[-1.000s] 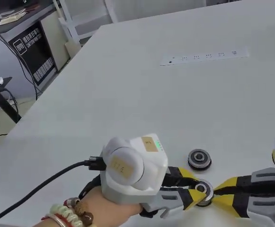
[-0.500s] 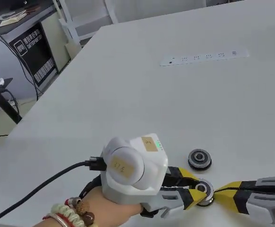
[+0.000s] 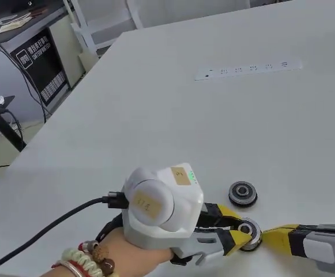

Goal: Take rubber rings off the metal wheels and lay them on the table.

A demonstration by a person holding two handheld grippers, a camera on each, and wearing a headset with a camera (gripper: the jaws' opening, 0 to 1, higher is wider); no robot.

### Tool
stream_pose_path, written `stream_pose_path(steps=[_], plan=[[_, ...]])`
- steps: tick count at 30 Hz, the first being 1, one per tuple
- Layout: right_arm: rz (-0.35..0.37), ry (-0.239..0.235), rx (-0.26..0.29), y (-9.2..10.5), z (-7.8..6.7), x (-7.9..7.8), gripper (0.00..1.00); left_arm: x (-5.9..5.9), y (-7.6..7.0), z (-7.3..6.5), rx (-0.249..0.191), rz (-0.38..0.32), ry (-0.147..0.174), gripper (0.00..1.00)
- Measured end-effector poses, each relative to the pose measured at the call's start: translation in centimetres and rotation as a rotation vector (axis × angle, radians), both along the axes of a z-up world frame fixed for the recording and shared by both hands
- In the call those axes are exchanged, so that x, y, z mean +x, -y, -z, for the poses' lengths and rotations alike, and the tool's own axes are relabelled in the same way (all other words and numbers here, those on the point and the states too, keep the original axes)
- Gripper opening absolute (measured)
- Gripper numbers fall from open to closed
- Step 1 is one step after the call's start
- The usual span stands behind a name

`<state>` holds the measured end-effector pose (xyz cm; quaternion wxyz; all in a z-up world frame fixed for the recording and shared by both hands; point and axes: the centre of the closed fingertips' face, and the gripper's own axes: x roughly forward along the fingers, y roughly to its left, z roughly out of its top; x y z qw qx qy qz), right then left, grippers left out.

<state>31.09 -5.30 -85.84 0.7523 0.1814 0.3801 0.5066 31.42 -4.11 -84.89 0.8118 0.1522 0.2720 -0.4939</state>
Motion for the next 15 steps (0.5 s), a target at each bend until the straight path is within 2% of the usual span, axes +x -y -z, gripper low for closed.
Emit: stream_pose_path(steps=[2, 3, 6, 9, 10, 11, 15], plan=[[0.011, -0.013, 0.012, 0.2, -0.2, 0.1, 0.0, 0.0, 0.0, 0.0, 0.0, 0.001, 0.001, 0.14], [0.021, -0.042, 0.044, 0.1, -0.5, 0.1, 0.0, 0.0, 0.0, 0.0, 0.0, 0.001, 0.001, 0.14], [0.022, -0.068, 0.056, 0.0, -0.4, 0.0, 0.0, 0.0, 0.0, 0.0, -0.002, 0.003, 0.002, 0.14], [0.026, -0.104, 0.116, -0.5, -1.4, -0.2, 0.0, 0.0, 0.0, 0.0, -0.002, 0.003, 0.002, 0.14], [0.024, -0.097, 0.094, -0.4, -1.0, -0.1, 0.0, 0.0, 0.0, 0.0, -0.002, 0.002, 0.002, 0.14], [0.023, -0.097, 0.094, -0.5, -1.0, -0.1, 0.0, 0.0, 0.0, 0.0, -0.002, 0.001, 0.002, 0.14], [0.037, -0.132, 0.133, -0.5, -1.2, -0.3, 0.0, -0.1, -0.1, 0.0, -0.005, -0.004, 0.003, 0.14]])
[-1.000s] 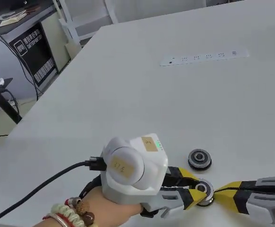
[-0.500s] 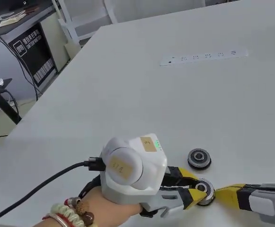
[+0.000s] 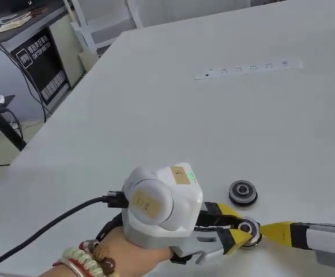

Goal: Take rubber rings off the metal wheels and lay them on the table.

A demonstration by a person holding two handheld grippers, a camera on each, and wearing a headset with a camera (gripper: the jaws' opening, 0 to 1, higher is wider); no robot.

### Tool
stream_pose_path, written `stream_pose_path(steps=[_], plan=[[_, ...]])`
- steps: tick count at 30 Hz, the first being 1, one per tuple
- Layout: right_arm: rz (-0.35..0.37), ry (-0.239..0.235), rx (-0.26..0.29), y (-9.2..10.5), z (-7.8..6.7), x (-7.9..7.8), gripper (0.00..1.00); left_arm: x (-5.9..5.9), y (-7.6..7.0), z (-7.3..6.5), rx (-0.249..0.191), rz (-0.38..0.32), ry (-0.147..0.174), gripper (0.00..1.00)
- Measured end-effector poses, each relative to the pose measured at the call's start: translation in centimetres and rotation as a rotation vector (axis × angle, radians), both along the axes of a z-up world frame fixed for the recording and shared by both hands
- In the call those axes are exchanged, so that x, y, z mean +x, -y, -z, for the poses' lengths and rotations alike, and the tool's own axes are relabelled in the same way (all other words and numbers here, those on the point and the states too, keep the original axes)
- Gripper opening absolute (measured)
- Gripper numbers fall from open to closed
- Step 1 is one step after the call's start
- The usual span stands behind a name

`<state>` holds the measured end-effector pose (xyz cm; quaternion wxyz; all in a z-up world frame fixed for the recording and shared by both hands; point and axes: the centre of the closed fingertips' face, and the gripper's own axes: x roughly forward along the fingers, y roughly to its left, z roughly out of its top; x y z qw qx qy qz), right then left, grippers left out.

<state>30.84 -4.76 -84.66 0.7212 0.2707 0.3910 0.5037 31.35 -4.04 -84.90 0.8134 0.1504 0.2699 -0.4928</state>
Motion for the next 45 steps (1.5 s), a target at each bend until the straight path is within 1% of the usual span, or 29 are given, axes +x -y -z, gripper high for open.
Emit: stream_pose_path(steps=[3, 4, 8, 11, 17, 25, 28, 32, 35, 45], plan=[[-0.001, -0.031, 0.023, 0.0, 0.0, -0.2, 0.0, 0.0, 0.0, 0.0, -0.001, 0.0, 0.002, 0.14], [-0.001, -0.029, 0.024, 0.0, -0.1, -0.2, 0.0, -0.1, 0.1, 0.0, 0.003, 0.003, 0.008, 0.14], [-0.004, -0.036, 0.034, 0.0, -0.2, -0.3, 0.0, 0.0, 0.1, 0.0, 0.008, 0.003, 0.013, 0.14], [-0.003, -0.046, 0.046, -0.1, -0.3, -0.3, 0.0, 0.0, 0.1, 0.0, 0.013, 0.005, 0.016, 0.14], [-0.013, -0.05, 0.05, -0.3, -0.2, -0.2, 0.0, 0.0, 0.1, 0.0, 0.016, 0.003, 0.015, 0.14], [-0.019, -0.036, 0.056, -0.5, -0.3, -0.2, 0.0, 0.0, 0.1, 0.0, 0.016, 0.003, 0.018, 0.14], [-0.022, -0.038, 0.068, -0.6, -0.5, -0.2, 0.0, 0.0, 0.2, 0.0, 0.019, 0.005, 0.02, 0.14], [-0.025, -0.028, 0.074, -0.7, -0.6, -0.2, 0.0, 0.0, 0.2, 0.0, 0.02, 0.008, 0.023, 0.14], [-0.023, -0.036, 0.082, -0.7, -0.7, -0.2, 0.0, 0.0, 0.2, 0.0, 0.018, 0.01, 0.021, 0.14], [-0.025, -0.02, 0.101, -0.8, -1.0, -0.3, 0.0, 0.0, 0.2, 0.1, 0.017, 0.016, 0.022, 0.14]])
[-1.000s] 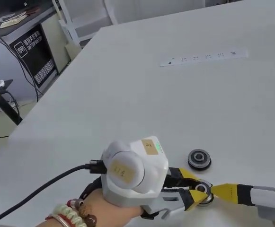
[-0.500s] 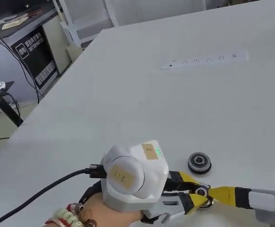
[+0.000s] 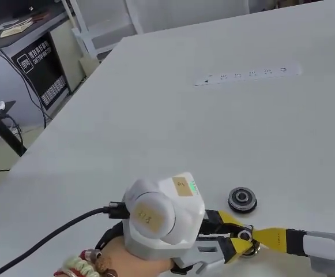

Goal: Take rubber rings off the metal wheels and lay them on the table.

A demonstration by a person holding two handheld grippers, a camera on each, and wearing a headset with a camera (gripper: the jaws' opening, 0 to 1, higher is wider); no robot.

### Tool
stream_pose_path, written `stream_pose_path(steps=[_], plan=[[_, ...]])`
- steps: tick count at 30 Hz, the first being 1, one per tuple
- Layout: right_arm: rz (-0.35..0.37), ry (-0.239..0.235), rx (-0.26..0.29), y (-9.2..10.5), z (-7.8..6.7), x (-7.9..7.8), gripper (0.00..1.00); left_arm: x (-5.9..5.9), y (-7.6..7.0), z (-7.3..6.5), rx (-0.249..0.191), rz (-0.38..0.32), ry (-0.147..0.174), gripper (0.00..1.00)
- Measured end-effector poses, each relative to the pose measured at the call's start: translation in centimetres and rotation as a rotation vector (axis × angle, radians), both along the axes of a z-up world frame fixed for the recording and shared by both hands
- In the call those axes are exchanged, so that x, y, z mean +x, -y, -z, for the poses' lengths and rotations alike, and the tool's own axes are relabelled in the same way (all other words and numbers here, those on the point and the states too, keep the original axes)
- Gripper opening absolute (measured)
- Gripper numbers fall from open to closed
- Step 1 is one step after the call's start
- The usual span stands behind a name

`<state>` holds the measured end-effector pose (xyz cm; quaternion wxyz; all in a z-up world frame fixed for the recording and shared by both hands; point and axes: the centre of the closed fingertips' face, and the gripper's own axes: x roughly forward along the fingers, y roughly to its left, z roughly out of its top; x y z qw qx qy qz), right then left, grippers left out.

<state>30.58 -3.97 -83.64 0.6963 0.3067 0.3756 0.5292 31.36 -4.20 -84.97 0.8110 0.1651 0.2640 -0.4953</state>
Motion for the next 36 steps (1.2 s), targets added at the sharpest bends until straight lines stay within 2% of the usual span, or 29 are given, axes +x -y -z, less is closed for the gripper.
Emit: stream_pose_path(steps=[21, 22, 24, 28, 30, 36], plan=[[-0.018, 0.025, 0.068, 0.0, -1.0, -0.6, 0.0, -0.1, 0.2, 0.0, -0.003, 0.002, -0.001, 0.14], [-0.014, 0.025, 0.068, 0.0, -0.9, -0.6, 0.0, -0.1, 0.2, 0.0, -0.002, 0.002, -0.001, 0.14], [0.005, -0.014, 0.063, 0.1, -0.6, -0.2, 0.0, -0.1, 0.3, 0.0, 0.003, 0.002, 0.0, 0.14], [0.016, -0.009, 0.028, -0.1, 0.0, 0.0, 0.0, -0.1, 0.3, -0.1, -0.001, -0.012, -0.009, 0.14], [0.015, -0.008, 0.027, -0.1, 0.0, 0.0, 0.0, -0.1, 0.2, -0.1, 0.0, -0.016, -0.012, 0.14], [0.031, -0.018, 0.0, 0.0, 0.6, 0.1, 0.0, -0.1, 0.2, -0.1, 0.024, -0.005, -0.002, 0.14]])
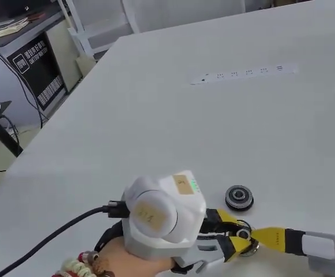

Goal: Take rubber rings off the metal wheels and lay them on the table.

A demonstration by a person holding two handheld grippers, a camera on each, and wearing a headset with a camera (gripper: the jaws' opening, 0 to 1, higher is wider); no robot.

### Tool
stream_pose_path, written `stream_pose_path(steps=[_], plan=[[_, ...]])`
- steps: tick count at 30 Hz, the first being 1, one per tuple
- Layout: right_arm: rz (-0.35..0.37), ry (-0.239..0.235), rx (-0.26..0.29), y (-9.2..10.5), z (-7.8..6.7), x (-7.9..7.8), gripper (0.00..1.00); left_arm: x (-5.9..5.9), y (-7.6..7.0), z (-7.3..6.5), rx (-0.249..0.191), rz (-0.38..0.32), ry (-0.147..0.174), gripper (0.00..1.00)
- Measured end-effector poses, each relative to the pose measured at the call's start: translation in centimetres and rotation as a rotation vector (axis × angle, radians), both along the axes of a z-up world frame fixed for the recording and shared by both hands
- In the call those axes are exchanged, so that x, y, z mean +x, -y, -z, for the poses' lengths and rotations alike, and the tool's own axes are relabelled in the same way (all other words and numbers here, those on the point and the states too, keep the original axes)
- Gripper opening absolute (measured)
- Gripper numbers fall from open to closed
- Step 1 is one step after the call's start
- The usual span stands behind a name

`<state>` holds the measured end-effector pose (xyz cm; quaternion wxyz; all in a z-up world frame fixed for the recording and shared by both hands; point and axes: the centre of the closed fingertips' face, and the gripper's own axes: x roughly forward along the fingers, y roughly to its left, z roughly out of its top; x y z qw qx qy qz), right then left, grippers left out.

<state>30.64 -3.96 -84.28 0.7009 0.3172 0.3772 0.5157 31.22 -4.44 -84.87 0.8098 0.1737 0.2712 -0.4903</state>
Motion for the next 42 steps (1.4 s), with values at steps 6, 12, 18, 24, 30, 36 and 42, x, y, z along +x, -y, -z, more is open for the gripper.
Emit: stream_pose_path(steps=[6, 12, 18, 24, 30, 36, 42], plan=[[0.004, 0.008, -0.005, 0.1, 0.1, 0.0, 0.0, 0.0, 0.1, -1.0, -0.009, 0.001, 0.003, 0.16], [0.023, -0.002, -0.002, 0.5, 0.1, 0.0, 0.0, -0.1, 0.5, -2.3, -0.031, 0.008, 0.021, 0.19], [0.051, -0.009, 0.014, 0.8, -0.2, -0.3, 0.0, -0.6, 1.2, -3.3, -0.046, 0.039, 0.037, 0.24], [0.074, -0.028, 0.036, 1.4, -0.7, -0.9, 0.0, -1.5, 2.0, -4.4, -0.058, 0.081, 0.05, 0.3], [0.122, -0.05, 0.057, 2.6, -1.4, -1.7, 0.0, -2.4, 2.6, -5.4, -0.07, 0.12, 0.061, 0.37], [0.18, -0.064, 0.059, 4.2, -2.1, -2.4, 0.0, -3.2, 3.4, -6.7, -0.114, 0.133, 0.049, 0.45], [0.252, -0.064, 0.075, 5.9, -3.7, -2.6, 0.0, -4.3, 3.9, -7.8, -0.141, 0.155, 0.021, 0.53]])
